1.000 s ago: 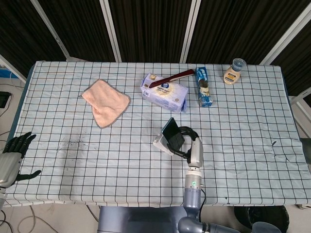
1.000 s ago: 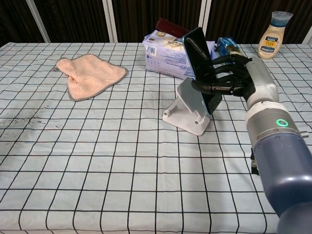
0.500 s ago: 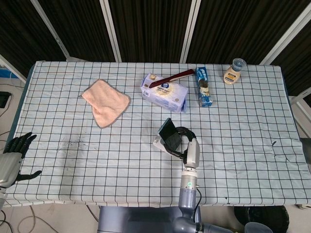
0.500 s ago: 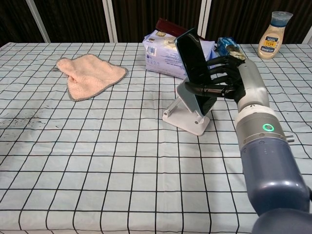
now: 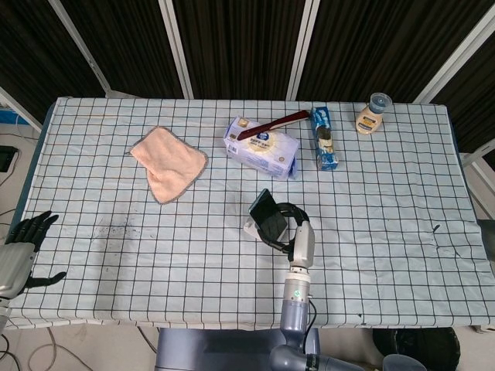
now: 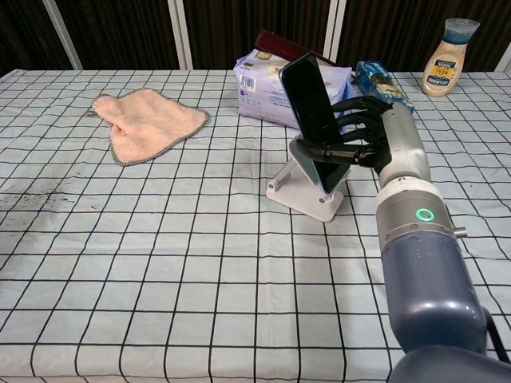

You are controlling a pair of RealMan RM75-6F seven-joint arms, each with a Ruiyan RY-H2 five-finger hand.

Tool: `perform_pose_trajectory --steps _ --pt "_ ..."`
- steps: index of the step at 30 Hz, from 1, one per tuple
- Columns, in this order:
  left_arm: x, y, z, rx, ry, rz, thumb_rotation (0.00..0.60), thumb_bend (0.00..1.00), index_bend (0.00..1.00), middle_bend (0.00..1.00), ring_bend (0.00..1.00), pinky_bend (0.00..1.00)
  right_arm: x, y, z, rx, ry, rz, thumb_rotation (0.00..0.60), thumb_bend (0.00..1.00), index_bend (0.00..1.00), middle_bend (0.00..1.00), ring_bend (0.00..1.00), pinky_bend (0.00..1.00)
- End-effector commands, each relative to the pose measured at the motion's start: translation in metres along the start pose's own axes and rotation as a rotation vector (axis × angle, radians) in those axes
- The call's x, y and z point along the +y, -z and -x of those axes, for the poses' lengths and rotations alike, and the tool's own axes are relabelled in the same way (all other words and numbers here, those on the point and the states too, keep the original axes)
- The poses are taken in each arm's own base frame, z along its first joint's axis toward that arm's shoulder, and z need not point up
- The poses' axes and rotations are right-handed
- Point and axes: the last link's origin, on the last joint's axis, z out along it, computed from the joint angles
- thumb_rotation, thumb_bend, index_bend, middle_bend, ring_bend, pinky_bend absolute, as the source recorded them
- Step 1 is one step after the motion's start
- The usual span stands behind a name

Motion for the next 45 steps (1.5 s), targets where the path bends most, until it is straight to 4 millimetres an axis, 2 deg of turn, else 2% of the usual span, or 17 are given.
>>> perform_pose_trajectory --steps 1,29,45 --pt "0.0 0.0 0.0 -0.002 0.0 -0.001 0.6 0.0 0.0 0.0 0.0 0.0 0.001 0.0 0.001 -0.003 0.002 0.001 0.6 0.42 0.82 0.77 0.38 0.15" --pt "-0.001 0.0 0.0 -0.012 0.006 -0.008 0.6 0.0 0.0 0.0 0.0 0.0 0.012 0.002 0.005 -0.022 0.033 0.035 0.6 0.43 0.82 0.75 0.35 0.15" --pt "-0.001 0.0 0.0 -0.013 0.006 -0.01 0.6 0.0 0.0 0.0 0.0 0.0 0.018 0.004 0.005 -0.034 0.051 0.051 0.6 0.42 0.78 0.68 0.33 0.15"
